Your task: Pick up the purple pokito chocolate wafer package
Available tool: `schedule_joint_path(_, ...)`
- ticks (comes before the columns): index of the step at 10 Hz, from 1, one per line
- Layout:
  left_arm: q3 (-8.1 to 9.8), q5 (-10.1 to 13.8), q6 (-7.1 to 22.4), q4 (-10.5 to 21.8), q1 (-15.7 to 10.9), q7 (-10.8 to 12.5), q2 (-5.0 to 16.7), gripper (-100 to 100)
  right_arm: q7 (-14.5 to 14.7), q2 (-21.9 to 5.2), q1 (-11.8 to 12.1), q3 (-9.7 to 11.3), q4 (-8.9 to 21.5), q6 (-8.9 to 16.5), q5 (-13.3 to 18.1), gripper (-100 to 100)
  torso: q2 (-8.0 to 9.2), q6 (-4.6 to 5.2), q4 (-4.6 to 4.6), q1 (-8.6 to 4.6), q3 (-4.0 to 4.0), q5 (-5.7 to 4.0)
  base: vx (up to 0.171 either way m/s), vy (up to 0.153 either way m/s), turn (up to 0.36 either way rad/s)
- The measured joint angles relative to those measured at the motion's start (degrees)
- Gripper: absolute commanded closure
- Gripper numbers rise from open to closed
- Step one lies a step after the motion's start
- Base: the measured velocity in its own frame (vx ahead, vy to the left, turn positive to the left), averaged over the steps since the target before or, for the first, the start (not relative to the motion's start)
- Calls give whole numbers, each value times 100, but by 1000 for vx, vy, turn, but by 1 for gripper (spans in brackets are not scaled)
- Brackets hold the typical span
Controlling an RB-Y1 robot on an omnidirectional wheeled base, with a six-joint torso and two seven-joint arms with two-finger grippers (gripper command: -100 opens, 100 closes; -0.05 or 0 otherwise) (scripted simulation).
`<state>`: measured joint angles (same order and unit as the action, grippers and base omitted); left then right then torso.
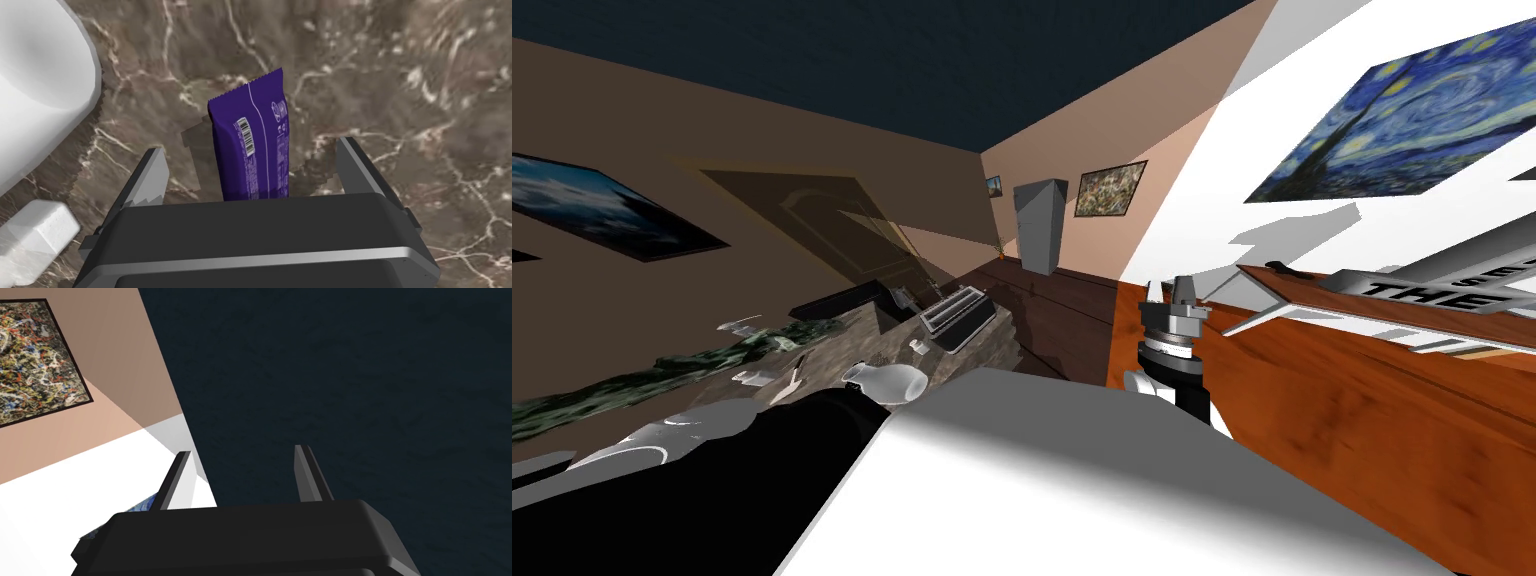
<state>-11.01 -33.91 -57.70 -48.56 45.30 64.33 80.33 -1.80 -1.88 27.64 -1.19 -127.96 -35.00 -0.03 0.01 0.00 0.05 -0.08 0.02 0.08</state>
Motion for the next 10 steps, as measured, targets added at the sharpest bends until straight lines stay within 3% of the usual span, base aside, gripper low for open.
schedule_joint_path(2, -391, 286, -49, 287, -428, 4, 57, -100, 0, 0, -2, 0, 0, 0, 0, 0, 41, 2, 9, 3, 23, 0, -104, 9, -101)
schedule_joint_path(4, -727, 495, 18, 253, -502, 13, 83, -100, 0, 0, 0, 0, 0, 0, 0, 0, 23, -30, -3, 13, 10, 34, -38, 3, -122)
schedule_joint_path(7, -1209, 1009, 127, 288, -762, 49, 183, -100, 0, 0, -1, 0, 0, 0, 0, 0, 47, -24, 6, 21, 26, 47, -78, -7, -54)
schedule_joint_path(9, -1477, 1114, 101, 304, -757, 43, 206, -100, 0, 0, 0, 0, 0, 0, 0, 0, 27, -35, -3, 32, 12, 61, -36, -14, -130)
schedule_joint_path(10, -1615, 1311, 199, 246, -807, 54, 268, -100, 0, 0, -2, 1, 0, 0, 0, 0, 47, -22, 1, 29, 23, 64, -135, -13, -190)
